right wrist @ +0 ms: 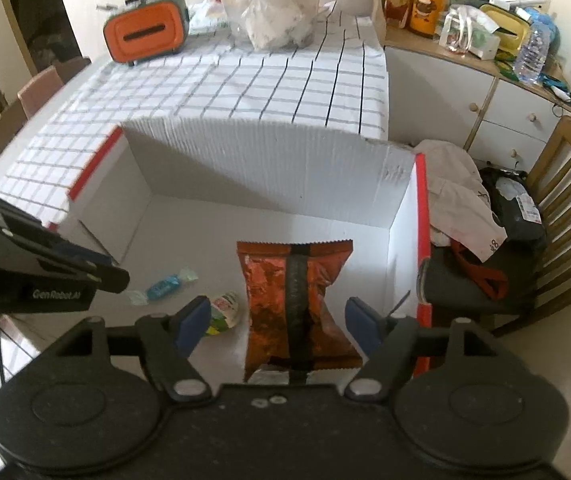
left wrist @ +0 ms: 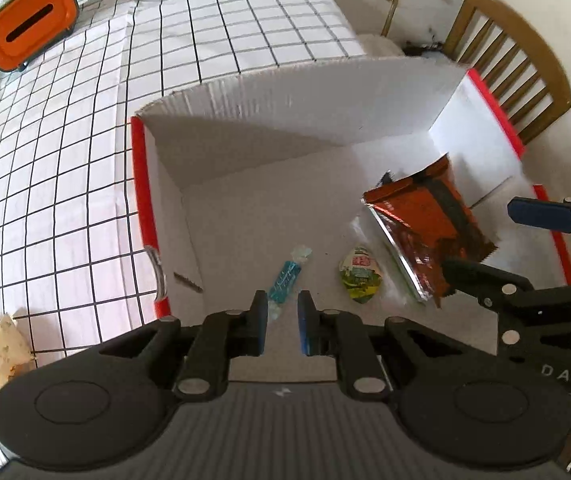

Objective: Organize snacks
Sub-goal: 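Open both grippers to drop the packet and candy in the box, then move both grippers back over the remaining snack pile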

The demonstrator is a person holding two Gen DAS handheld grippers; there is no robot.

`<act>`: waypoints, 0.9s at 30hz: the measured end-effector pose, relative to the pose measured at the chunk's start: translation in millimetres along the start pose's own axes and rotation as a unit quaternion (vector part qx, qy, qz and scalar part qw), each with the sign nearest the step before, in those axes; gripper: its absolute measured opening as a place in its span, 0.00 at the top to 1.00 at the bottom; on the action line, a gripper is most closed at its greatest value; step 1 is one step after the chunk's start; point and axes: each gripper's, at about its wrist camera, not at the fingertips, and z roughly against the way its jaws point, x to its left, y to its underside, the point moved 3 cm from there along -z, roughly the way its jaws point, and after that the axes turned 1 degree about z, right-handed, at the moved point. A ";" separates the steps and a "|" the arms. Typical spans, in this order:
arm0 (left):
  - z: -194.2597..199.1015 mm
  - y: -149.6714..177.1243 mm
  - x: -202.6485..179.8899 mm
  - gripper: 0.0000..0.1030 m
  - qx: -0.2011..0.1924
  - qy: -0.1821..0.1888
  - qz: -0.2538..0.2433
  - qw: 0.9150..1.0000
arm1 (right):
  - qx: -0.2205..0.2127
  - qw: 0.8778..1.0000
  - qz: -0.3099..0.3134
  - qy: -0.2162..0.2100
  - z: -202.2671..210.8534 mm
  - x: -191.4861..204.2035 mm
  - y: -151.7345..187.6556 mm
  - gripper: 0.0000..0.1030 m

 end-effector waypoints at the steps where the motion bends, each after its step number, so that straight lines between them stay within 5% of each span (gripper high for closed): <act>1: 4.8 1.5 1.5 0.81 -0.005 0.005 0.001 1.000 | -0.005 1.000 -0.002 -0.003 4.6 0.8 0.0 0.27; 10: 50.1 22.9 7.8 0.68 -0.067 0.026 -0.008 0.997 | -0.049 0.998 -0.022 -0.022 44.3 15.9 -0.8 0.22; 14: 71.5 34.4 15.3 0.41 -0.104 0.030 -0.011 0.994 | -0.067 0.997 -0.028 -0.030 61.3 28.5 0.4 0.20; 27: 121.6 79.3 56.8 0.29 -0.181 0.013 -0.020 0.983 | -0.122 0.991 -0.011 -0.055 101.6 92.1 5.3 0.07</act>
